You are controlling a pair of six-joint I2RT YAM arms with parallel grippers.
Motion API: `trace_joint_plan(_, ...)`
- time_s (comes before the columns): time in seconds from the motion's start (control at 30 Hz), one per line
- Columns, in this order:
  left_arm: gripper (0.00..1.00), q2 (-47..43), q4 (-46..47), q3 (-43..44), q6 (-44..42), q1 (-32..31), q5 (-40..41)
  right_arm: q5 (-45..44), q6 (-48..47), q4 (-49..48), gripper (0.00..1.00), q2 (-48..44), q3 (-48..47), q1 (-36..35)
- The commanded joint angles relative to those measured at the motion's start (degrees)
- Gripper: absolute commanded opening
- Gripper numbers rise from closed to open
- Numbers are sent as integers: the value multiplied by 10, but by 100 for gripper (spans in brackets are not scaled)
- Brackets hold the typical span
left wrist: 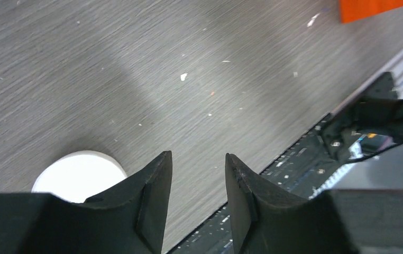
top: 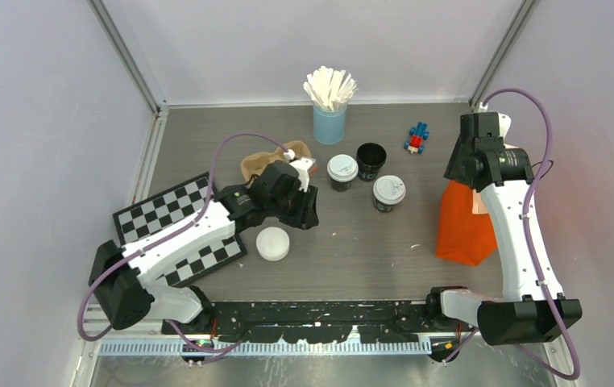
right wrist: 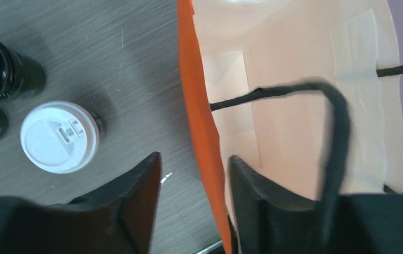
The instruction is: Pack the takeout coffee
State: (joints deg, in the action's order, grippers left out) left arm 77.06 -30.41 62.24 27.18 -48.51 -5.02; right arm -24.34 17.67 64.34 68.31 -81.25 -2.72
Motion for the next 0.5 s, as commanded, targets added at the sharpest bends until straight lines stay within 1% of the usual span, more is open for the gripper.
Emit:
trace_joint_plan(0.0, 44, -47, -45, 18, 28, 2, -28, 17, -19, -48, 41, 0, 0, 20)
trace_joint_plan(0.1, 44, -81, -51, 4, 40, 3, -18, 12, -17, -42, 20, -10, -7, 19)
trace_joint_plan(0.27, 44, -116, -80, -2, 44, 3, -7, -16, -23, 5, 1, -22, -51, 19)
trace_joint_plan(0.37, 46, -132, -92, -5, 50, 3, -8, -47, -35, 41, 0, -26, -108, 19)
trace_joint_plan(0.47, 51, -154, -86, -16, 55, 3, -3, -64, -47, 80, 0, -17, -183, 20)
